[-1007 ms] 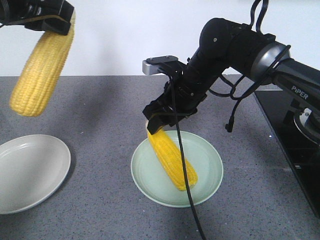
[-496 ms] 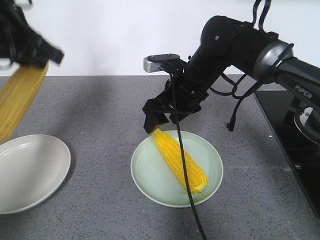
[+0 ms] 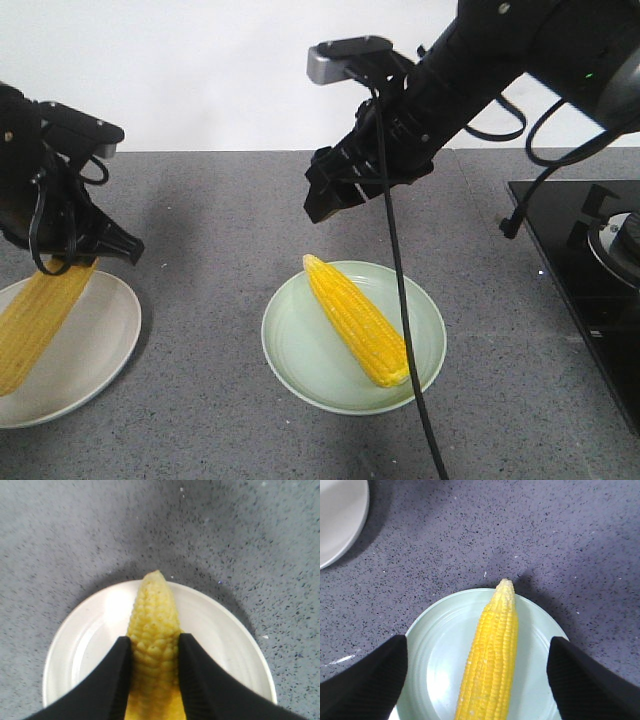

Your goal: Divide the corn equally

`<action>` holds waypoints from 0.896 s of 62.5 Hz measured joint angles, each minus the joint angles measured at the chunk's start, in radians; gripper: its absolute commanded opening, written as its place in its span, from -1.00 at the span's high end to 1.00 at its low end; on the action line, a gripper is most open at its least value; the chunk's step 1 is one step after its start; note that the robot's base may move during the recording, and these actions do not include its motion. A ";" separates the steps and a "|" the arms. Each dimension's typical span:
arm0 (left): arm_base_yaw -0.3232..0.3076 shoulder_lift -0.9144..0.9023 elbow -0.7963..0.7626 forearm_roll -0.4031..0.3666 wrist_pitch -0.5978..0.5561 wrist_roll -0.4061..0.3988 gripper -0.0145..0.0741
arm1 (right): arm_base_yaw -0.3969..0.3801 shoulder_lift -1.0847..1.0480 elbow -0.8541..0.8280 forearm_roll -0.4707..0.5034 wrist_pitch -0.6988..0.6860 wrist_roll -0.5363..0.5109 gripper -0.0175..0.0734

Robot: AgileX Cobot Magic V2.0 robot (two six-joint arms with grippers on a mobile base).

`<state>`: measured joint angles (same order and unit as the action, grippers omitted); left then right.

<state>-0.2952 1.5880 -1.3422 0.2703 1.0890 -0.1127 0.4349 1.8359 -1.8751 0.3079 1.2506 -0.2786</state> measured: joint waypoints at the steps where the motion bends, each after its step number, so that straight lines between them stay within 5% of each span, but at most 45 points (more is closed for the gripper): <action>1: 0.000 0.000 0.006 0.001 -0.001 -0.004 0.69 | 0.000 -0.003 0.000 0.000 0.000 0.000 -0.58; 24: 0.000 0.000 0.020 0.019 0.009 -0.016 0.54 | 0.000 -0.038 0.000 -0.007 0.003 0.007 -0.58; 56: 0.000 0.000 0.020 0.020 0.083 -0.018 -0.25 | 0.000 -0.038 0.000 -0.014 0.003 0.018 -0.58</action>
<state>-0.2952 1.5880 -1.3225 0.2899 1.1718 -0.1309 0.4349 1.7977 -1.8751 0.2942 1.2537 -0.2610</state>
